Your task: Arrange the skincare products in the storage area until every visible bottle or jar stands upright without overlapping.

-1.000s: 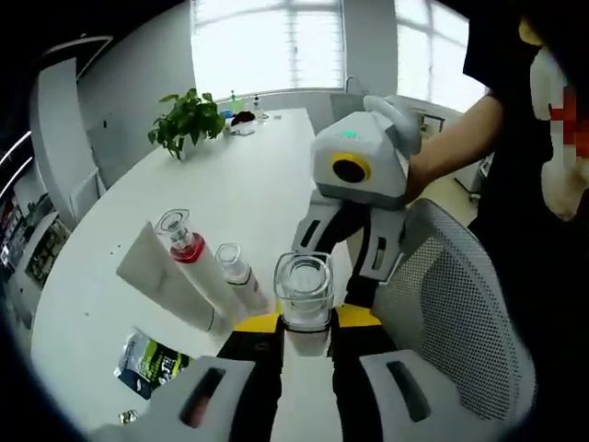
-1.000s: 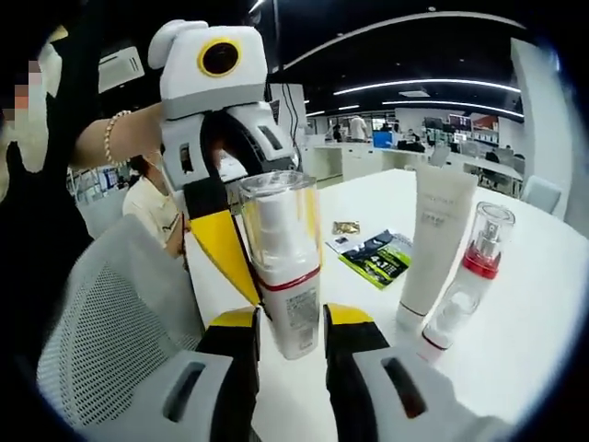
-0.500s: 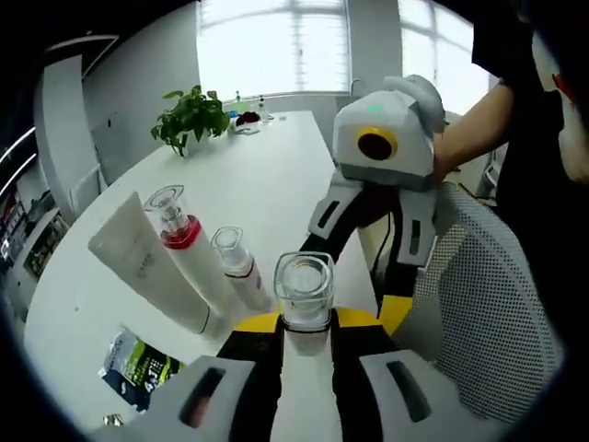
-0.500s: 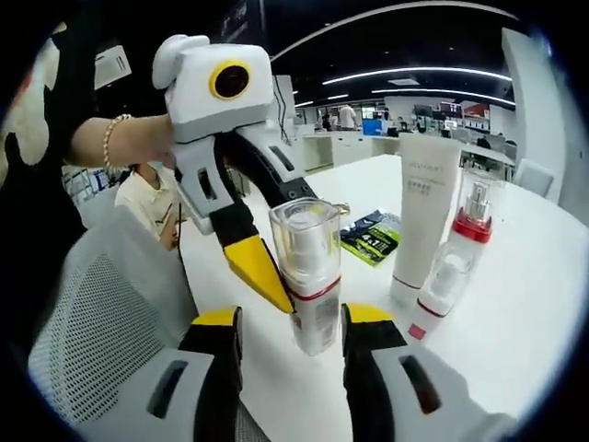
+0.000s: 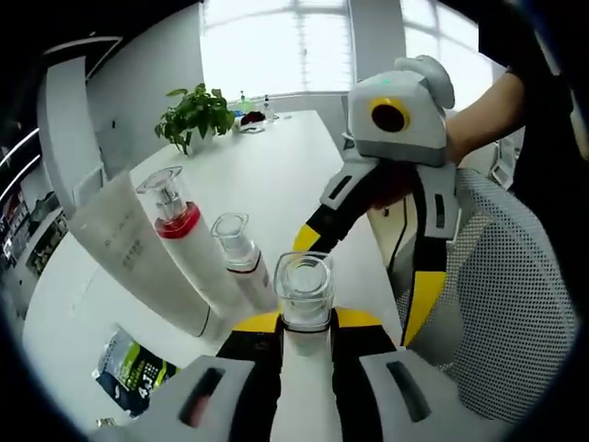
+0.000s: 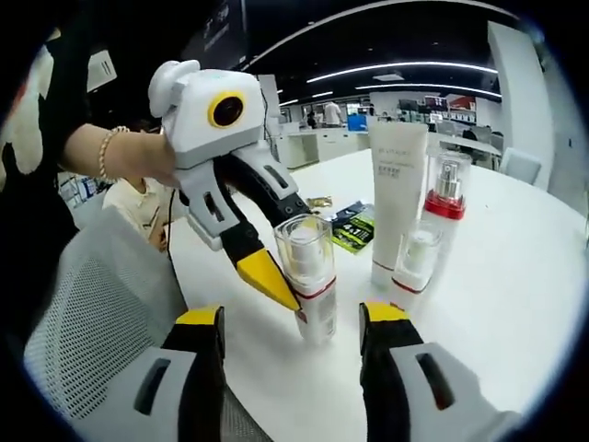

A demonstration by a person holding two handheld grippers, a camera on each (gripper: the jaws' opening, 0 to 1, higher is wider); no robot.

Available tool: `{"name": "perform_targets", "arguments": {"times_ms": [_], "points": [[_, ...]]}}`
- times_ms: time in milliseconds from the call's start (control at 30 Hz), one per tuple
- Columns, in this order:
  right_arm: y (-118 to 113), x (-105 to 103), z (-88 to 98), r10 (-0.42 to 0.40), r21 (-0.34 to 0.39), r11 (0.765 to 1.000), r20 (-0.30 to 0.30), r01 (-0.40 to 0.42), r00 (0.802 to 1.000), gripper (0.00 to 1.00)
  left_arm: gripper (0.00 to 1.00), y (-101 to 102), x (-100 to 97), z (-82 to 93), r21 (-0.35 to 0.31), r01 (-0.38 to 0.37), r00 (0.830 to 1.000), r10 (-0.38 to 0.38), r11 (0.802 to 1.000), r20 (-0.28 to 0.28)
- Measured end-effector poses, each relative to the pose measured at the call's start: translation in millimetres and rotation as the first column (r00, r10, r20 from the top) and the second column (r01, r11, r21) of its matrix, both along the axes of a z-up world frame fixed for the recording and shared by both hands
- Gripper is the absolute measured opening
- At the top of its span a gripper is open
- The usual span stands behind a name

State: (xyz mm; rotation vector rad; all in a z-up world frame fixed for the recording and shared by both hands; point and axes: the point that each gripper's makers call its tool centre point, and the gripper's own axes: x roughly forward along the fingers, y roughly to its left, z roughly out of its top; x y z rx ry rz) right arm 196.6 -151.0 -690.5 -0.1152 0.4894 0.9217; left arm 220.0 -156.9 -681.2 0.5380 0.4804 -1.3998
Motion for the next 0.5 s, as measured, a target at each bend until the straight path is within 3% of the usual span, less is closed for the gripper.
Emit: {"name": "perform_targets", "arguments": {"times_ms": [333,500], "points": [[-18,7,-2.3,-0.075,0.005,0.997,-0.012,0.075,0.997,0.67,0.20,-2,18.0,-9.6,0.013,-0.006,1.000,0.006,1.000,0.015],[-23,9,-2.3,-0.091,0.003,0.996,-0.014,0.091,0.996,0.68,0.20,-5,26.0,-6.8,-0.015,-0.011,1.000,0.011,1.000,0.005]]}}
